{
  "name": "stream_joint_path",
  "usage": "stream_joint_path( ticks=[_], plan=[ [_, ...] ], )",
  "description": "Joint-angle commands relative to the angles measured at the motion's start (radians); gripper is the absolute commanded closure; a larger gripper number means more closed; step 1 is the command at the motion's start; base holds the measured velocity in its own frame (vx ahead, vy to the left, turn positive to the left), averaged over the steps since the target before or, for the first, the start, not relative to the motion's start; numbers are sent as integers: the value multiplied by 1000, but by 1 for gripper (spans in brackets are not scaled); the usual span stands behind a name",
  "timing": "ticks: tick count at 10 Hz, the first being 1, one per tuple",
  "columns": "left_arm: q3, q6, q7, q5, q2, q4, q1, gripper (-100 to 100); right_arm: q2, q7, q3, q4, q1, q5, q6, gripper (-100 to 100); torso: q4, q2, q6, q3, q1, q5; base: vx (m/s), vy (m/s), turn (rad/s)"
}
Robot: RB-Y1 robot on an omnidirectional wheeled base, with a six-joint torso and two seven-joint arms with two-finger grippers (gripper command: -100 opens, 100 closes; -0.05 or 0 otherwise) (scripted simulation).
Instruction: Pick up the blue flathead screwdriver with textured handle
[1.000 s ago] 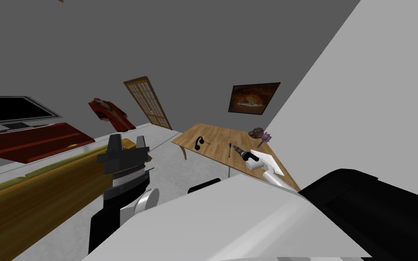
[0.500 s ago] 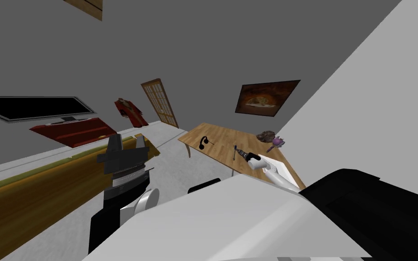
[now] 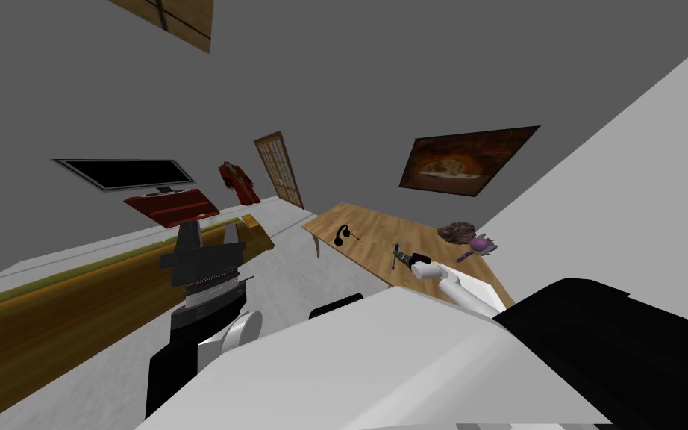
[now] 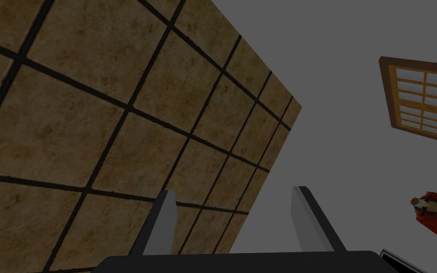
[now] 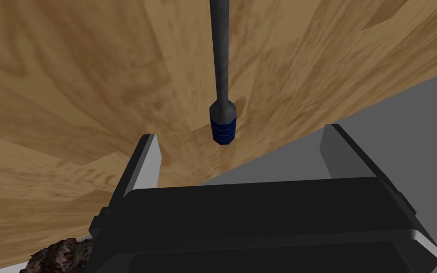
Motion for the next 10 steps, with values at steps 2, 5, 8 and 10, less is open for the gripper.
stream_joint_path(
  ticks=[2, 5, 8, 10],
  plan=[
    [0, 0, 0, 0, 0, 0, 0, 0, -48, 45, 11, 65, 0, -66, 51, -100, 0, 1, 1, 0, 0, 0, 12, 1, 111],
    [0, 0, 0, 0, 0, 0, 0, 0, -74, 80, 17, 114, -8, -121, 99, -100, 0, 0, -1, 0, 0, 0, 22, -3, 242],
    [0, 0, 0, 0, 0, 0, 0, 0, -122, 143, 28, 207, -22, -215, 180, -100, 0, 0, 1, 0, 0, 0, 23, -7, 230],
    [0, 0, 0, 0, 0, 0, 0, 0, -145, 171, 33, 256, -28, -261, 224, -100, 0, 0, 1, 0, 0, 0, 21, -8, 219]
  ],
)
